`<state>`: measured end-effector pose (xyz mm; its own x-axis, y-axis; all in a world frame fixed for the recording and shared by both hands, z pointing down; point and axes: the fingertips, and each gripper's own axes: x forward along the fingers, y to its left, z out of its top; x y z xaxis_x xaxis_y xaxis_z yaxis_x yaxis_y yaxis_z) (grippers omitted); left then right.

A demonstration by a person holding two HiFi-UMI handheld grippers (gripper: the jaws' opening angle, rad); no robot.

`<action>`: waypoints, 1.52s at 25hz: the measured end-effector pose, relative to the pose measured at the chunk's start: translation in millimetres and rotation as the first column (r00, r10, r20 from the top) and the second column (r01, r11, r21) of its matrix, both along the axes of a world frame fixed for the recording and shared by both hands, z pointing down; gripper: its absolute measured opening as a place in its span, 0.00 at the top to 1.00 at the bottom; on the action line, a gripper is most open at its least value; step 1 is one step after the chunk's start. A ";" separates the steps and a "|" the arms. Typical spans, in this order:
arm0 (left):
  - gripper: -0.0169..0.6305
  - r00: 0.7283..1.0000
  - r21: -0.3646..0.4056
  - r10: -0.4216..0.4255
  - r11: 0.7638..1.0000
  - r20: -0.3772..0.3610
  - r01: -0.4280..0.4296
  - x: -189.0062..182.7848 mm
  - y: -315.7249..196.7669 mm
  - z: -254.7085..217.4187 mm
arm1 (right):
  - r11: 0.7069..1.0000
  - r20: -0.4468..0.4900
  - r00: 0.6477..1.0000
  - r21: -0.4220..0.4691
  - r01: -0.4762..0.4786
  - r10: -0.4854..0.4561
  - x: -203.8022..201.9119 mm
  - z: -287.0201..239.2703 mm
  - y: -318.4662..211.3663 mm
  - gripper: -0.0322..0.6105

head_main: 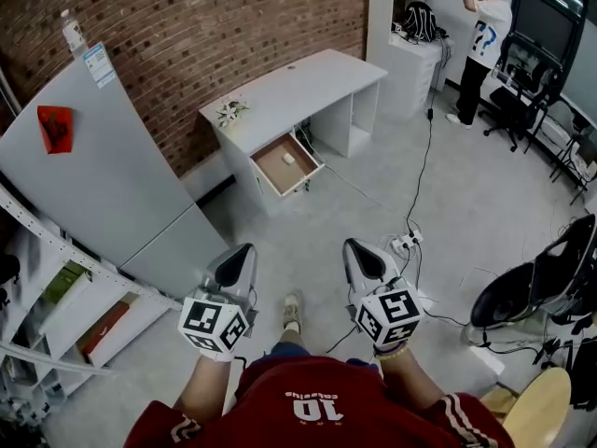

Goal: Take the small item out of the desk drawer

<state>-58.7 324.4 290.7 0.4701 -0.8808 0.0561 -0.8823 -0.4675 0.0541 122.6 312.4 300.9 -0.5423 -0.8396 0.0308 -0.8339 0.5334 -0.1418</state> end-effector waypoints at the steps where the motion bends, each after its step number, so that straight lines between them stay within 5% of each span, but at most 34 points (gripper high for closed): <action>1: 0.97 1.000 -0.004 0.001 1.000 -0.002 -0.001 -0.7 -3.8 1.8 | 1.000 -0.002 1.000 -0.005 -0.001 0.001 -0.8 1.4 -3.0 0.95; 13: 0.97 1.000 -0.031 -0.002 1.000 -0.007 0.002 -22.1 -68.0 18.9 | 0.999 -0.022 1.000 -0.039 0.006 -0.007 -21.1 15.3 -64.8 0.95; 38: 0.97 1.000 -0.039 0.002 0.999 -0.009 -0.002 -117.6 -322.1 14.6 | 0.998 -0.098 0.995 -0.055 -0.019 0.013 -120.8 -4.9 -311.6 0.95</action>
